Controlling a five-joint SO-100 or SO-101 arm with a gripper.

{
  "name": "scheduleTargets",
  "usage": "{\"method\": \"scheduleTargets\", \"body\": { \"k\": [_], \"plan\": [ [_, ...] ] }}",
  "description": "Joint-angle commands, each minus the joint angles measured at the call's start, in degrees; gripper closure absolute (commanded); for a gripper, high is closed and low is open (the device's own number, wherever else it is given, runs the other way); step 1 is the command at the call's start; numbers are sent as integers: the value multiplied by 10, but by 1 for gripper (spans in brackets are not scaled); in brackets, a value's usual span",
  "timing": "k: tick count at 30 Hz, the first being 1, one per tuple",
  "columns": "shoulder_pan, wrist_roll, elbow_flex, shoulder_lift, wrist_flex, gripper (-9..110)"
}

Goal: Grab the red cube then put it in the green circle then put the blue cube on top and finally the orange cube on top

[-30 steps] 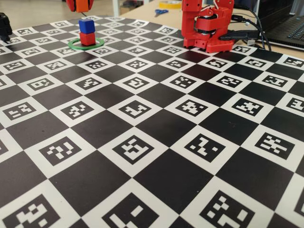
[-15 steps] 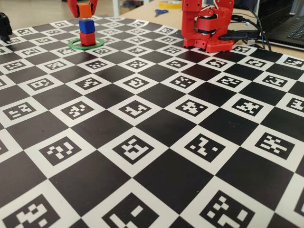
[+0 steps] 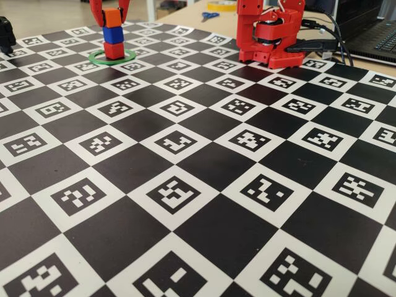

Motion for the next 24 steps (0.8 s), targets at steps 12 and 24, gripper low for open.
{"method": "scheduleTargets", "body": {
  "k": [12, 24],
  "plan": [
    [0, -8, -2, 21, -1, 59],
    [-8, -4, -2, 88, 22, 46]
  ]
}}
